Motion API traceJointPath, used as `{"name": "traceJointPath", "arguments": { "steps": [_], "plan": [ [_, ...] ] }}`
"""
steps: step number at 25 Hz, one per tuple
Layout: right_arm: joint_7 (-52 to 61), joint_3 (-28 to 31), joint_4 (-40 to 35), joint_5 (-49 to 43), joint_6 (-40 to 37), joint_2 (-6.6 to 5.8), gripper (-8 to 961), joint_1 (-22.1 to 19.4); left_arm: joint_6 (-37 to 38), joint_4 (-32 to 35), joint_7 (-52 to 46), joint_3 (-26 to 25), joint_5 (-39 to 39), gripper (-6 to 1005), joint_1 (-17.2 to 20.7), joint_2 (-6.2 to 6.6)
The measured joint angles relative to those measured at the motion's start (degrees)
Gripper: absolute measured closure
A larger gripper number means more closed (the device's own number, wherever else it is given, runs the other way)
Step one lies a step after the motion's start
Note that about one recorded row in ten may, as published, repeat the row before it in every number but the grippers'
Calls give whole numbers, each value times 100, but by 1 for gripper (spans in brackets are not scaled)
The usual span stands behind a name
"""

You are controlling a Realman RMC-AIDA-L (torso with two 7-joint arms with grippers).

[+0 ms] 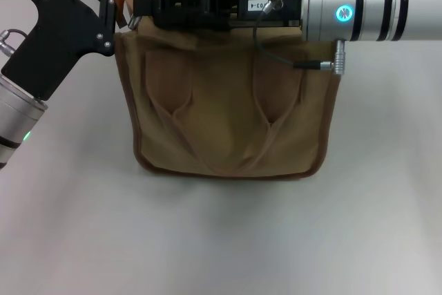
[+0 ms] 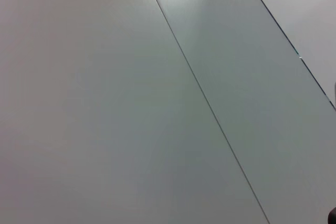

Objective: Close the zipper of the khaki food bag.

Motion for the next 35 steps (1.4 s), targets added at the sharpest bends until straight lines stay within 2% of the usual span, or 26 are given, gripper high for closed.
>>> {"name": "traceJointPath", "arguments": {
  "steps": [10, 15, 21, 26, 35],
  "plan": [
    [249, -10, -135, 9, -76, -14, 251, -78, 14, -139, 246, 0, -7, 962, -36, 0],
    [316, -18, -123, -16, -5, -17, 462, -68, 36, -159, 249, 0, -7, 961, -37, 0],
    [569, -227, -145, -26, 85, -20, 543, -28, 46, -161, 259, -5, 1, 959, -48, -1],
    [1022, -510, -443, -28, 57, -40, 610, -64, 29, -236, 474, -127, 3, 957, -53, -1],
    [1392, -577, -843, -38, -3, -99, 607, -274, 55, -309, 621, -202, -3, 954, -35, 0]
  ]
}}
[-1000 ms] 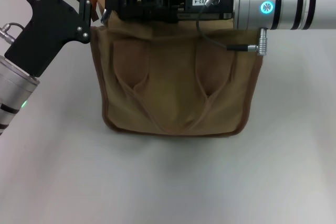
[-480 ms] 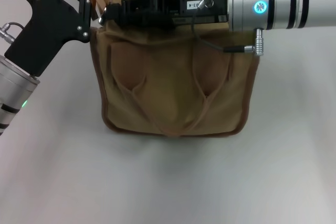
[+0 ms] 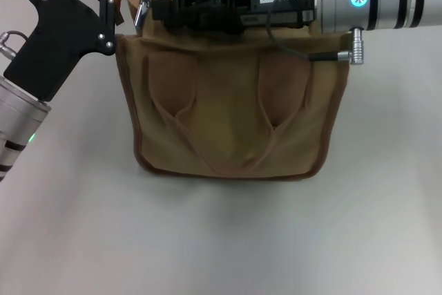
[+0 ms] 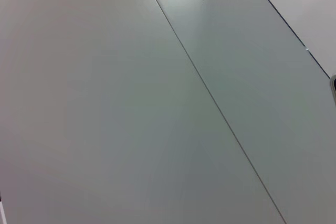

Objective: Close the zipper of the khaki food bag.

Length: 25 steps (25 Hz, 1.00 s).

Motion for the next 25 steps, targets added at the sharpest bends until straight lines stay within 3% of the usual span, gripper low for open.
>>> {"name": "traceJointPath", "arguments": {
  "steps": [19, 25],
  "plan": [
    [207, -10, -311, 0, -214, -24, 610, -2, 42, 0, 0, 26, 34, 948, 34, 0],
    [187, -35, -233, 0, -110, 27, 610, 28, 87, -12, 1, 35, 39, 946, 9, 0]
  ]
}}
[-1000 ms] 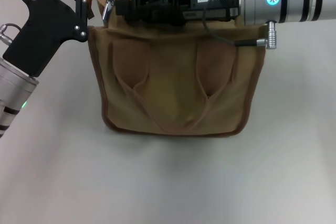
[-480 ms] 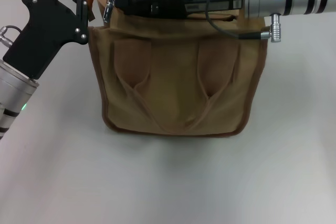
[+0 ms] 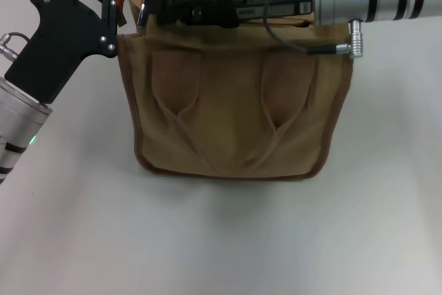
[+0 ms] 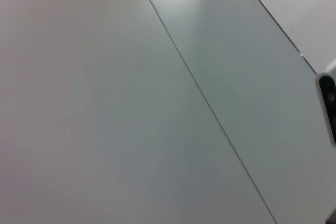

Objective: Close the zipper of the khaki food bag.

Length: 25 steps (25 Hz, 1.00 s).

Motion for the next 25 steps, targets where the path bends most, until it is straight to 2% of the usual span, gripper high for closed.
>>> {"name": "traceJointPath", "arguments": {
  "steps": [8, 25],
  "plan": [
    [-52, -149, 98, 23, 350, 45, 611, 36, 194, -68, 0, 10, 29, 943, -9, -1],
    [-295, -158, 316, 52, 475, 72, 615, 172, 348, -152, 0, 63, 93, 937, -35, 0]
  ]
}}
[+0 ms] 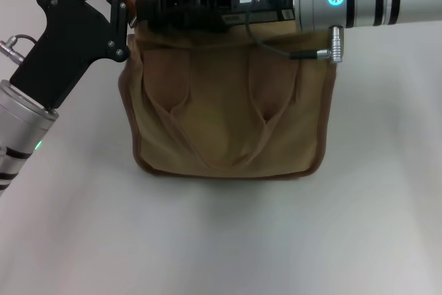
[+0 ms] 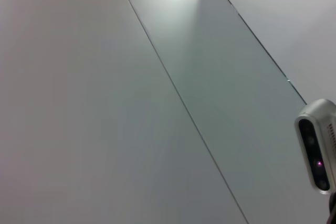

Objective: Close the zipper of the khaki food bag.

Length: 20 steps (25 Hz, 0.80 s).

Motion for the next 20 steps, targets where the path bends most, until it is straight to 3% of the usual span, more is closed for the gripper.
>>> {"name": "traceJointPath", "arguments": {
  "steps": [20],
  "plan": [
    [-14, 3, -81, 6, -18, -7, 673, -71, -47, 63, 138, -28, 1, 931, 21, 0]
  ]
}}
